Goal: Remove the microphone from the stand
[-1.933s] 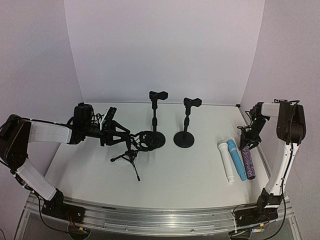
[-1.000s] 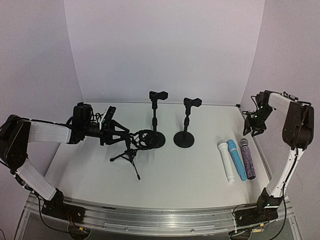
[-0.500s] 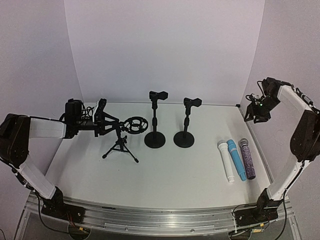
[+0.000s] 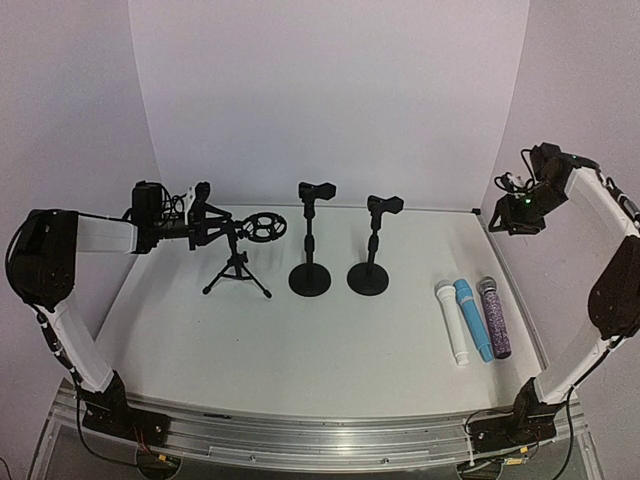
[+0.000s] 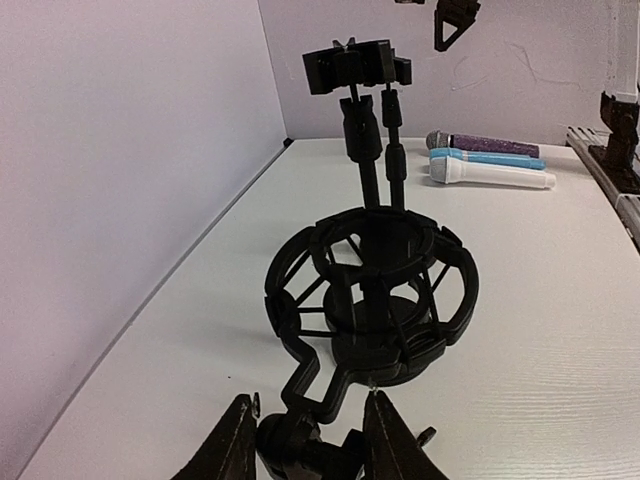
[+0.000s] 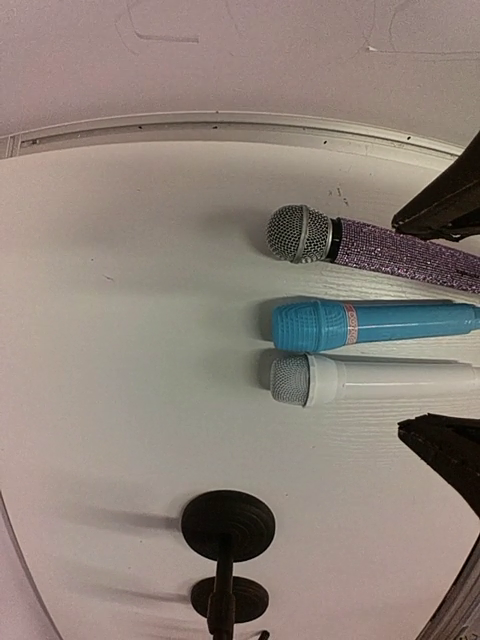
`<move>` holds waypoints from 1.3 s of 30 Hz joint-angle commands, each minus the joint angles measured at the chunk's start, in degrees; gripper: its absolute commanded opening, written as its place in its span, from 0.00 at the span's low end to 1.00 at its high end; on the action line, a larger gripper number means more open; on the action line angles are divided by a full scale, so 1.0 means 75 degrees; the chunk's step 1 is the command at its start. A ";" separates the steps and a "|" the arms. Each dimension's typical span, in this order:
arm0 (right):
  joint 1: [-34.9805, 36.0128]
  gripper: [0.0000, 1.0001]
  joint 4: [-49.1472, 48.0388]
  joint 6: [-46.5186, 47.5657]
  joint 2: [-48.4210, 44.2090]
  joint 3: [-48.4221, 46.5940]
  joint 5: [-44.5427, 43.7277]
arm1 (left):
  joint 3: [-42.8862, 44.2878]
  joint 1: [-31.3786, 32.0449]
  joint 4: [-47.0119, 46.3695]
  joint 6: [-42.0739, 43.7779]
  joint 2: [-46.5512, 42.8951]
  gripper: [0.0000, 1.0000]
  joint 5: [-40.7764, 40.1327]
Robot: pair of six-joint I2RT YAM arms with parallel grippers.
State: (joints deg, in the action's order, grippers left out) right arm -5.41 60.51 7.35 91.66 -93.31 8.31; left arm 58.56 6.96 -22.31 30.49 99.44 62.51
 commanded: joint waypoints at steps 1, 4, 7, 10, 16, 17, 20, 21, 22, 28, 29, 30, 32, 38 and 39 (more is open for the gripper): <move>0.0061 0.57 0.0077 -0.0100 -0.0369 0.0097 0.0199 | 0.0225 -0.0061 0.0483 0.0564 0.0267 0.00 -0.0204; 0.0074 0.57 0.0069 -0.0121 -0.0432 0.0122 0.0240 | 0.0169 -0.0061 0.0619 0.0316 0.0257 0.00 -0.0313; 0.0114 0.57 0.0067 -0.0129 -0.0464 0.0127 0.0241 | 0.0122 -0.0063 0.0687 0.0022 0.0225 0.00 -0.0484; 0.0152 0.57 0.0061 -0.0138 -0.0479 0.0148 0.0236 | 0.0054 -0.0065 0.0716 -0.0090 0.0172 0.05 -0.0435; 0.0227 0.57 0.0060 -0.0144 -0.0504 0.0127 0.0234 | 0.0210 -0.0071 0.0943 -0.0143 0.0131 0.43 -0.0351; 0.0231 0.57 0.0054 -0.0142 -0.0515 0.0116 0.0242 | 0.0235 -0.0070 0.1007 -0.0107 0.0112 0.45 -0.0327; 0.0263 0.57 0.0057 -0.0145 -0.0562 0.0092 0.0261 | 0.0266 -0.0073 0.1262 0.0050 0.0050 0.54 -0.0132; 0.0268 0.57 0.0056 -0.0147 -0.0569 0.0092 0.0265 | 0.0266 -0.0073 0.1343 0.0091 0.0021 0.58 -0.0075; 0.0272 0.57 0.0054 -0.0147 -0.0580 0.0095 0.0265 | 0.0267 -0.0073 0.1457 0.0155 -0.0012 0.62 -0.0035; 0.0287 0.57 0.0054 -0.0162 -0.0713 0.0120 0.0308 | 0.0173 -0.0269 0.2074 0.0378 -0.0582 0.89 -0.0042; 0.0287 0.57 0.0055 -0.0171 -0.0742 0.0134 0.0326 | 0.0175 -0.0330 0.2182 0.0360 -0.0718 0.91 -0.0015; 0.0288 0.57 0.0039 -0.0179 -0.0779 0.0150 0.0347 | 0.0178 -0.0389 0.2275 0.0342 -0.0908 0.96 0.0023; 0.0283 0.57 -0.0010 -0.0217 -0.0840 0.0219 0.0425 | 0.0257 -0.0499 0.2560 0.0290 -0.1215 0.99 0.0082; 0.0279 0.57 -0.0781 -0.0617 -0.1464 0.1046 0.0864 | -0.0501 -0.0600 0.1952 -0.1021 -0.2790 1.00 -0.0635; 0.0280 0.57 -0.1098 -0.0719 -0.1728 0.1375 0.0939 | -0.0823 -0.0601 0.1748 -0.1384 -0.3205 1.00 -0.0935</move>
State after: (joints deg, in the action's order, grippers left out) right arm -3.55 58.27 5.09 84.63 -88.40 11.61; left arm 58.08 2.48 -4.85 28.78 86.22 60.26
